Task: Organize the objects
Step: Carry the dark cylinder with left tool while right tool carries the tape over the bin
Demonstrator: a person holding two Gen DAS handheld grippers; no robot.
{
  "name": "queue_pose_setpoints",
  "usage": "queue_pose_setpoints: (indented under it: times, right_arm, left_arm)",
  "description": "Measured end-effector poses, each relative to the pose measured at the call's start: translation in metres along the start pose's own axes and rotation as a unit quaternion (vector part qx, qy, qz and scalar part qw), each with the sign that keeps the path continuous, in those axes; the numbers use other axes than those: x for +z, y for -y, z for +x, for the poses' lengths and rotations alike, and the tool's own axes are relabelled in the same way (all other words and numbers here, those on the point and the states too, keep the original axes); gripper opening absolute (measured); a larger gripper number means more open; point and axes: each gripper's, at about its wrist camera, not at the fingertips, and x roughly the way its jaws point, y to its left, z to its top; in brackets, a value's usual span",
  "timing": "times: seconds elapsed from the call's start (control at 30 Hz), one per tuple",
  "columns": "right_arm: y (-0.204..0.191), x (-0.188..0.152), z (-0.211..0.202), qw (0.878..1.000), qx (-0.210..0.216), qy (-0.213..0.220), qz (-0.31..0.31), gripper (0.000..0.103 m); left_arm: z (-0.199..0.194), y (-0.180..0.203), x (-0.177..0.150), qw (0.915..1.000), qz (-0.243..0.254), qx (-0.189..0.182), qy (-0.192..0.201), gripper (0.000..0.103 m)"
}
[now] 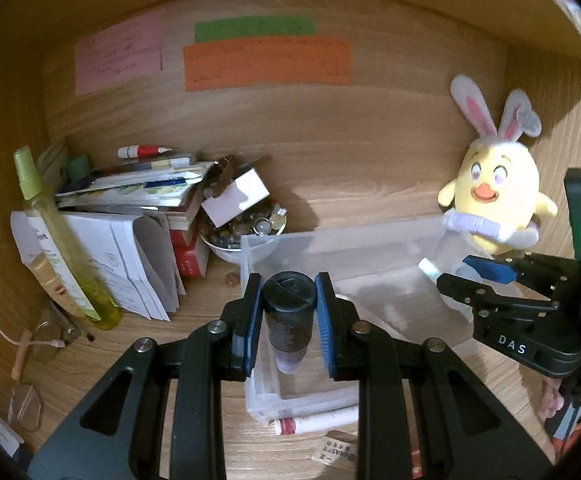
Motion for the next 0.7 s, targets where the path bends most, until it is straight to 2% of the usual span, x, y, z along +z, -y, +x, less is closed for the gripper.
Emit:
queue_pose_setpoints:
  times: [0.2,0.47,0.63,0.7]
  right_arm:
    - [0.001,-0.003,0.011,1.000,-0.010,-0.018,-0.002,0.035]
    - [0.003,-0.005,0.017,0.999,-0.017,-0.028,0.008,0.035]
    - [0.004,-0.006,0.018,0.999,-0.015,-0.029,0.012,0.035]
    - [0.003,-0.006,0.019,0.999,-0.016,-0.031,0.012,0.035]
  left_arm:
    - [0.016,0.014,-0.006,0.9997,0.019,0.010,-0.013,0.025]
    - [0.033,0.020,-0.010,0.9984,0.005,-0.029,-0.048,0.025]
    - [0.036,0.022,-0.012,0.9977,0.006,-0.040,-0.054,0.025]
    - [0.037,0.021,-0.011,0.9972,0.002,-0.048,-0.058,0.029]
